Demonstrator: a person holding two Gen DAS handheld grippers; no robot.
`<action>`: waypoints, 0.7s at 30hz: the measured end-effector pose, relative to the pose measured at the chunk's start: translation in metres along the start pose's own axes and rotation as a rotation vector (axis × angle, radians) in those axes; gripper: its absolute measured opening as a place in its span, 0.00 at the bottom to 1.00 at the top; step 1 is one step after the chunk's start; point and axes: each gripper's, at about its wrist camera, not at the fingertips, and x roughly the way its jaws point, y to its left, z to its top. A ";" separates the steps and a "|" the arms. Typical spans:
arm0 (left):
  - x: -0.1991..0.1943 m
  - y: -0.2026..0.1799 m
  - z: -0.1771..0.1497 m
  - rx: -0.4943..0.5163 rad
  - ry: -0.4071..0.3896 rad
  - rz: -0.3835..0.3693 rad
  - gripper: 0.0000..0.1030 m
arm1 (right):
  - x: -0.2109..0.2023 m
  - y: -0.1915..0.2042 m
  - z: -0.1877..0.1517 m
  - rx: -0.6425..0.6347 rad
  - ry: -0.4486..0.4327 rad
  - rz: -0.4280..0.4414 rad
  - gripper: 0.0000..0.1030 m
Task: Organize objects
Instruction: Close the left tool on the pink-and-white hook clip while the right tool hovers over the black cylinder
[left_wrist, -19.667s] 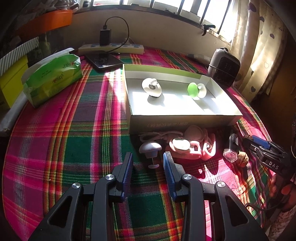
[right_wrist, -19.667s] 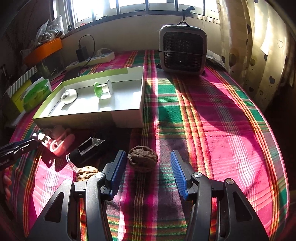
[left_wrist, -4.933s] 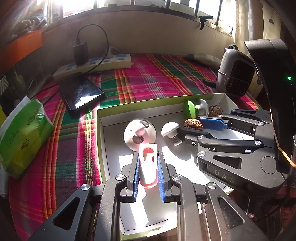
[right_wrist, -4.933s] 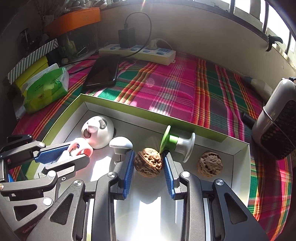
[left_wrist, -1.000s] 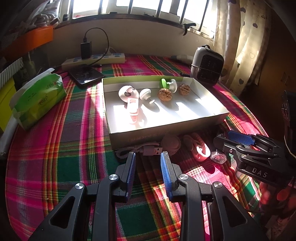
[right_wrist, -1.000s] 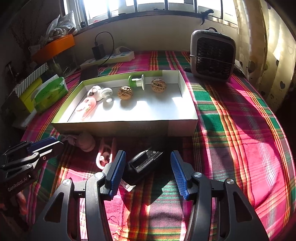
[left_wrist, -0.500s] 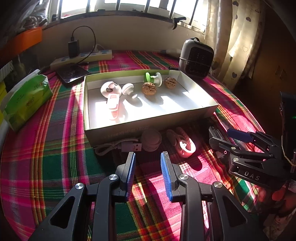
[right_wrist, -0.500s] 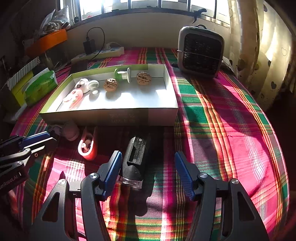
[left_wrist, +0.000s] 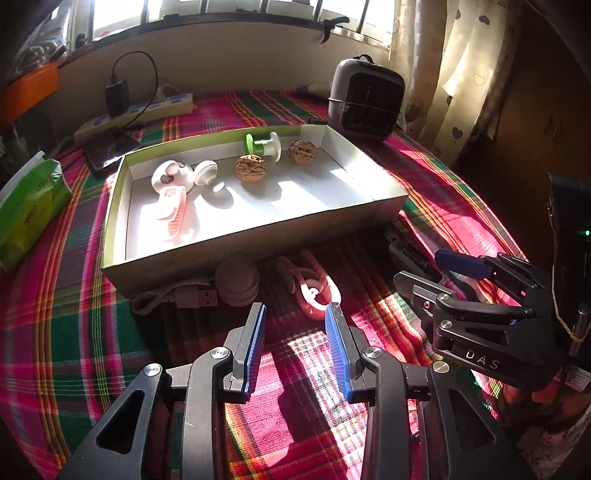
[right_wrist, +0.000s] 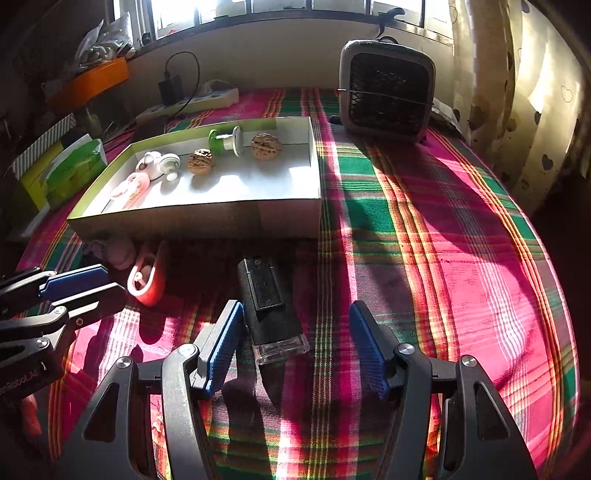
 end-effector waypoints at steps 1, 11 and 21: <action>0.002 -0.001 0.001 -0.004 0.006 0.001 0.32 | 0.000 0.000 0.000 -0.010 0.000 0.002 0.59; 0.016 -0.015 0.007 -0.010 0.030 0.040 0.35 | 0.003 -0.002 0.003 -0.049 -0.003 0.031 0.59; 0.024 -0.018 0.014 -0.020 0.027 0.080 0.35 | 0.005 -0.002 0.005 -0.064 -0.002 0.040 0.59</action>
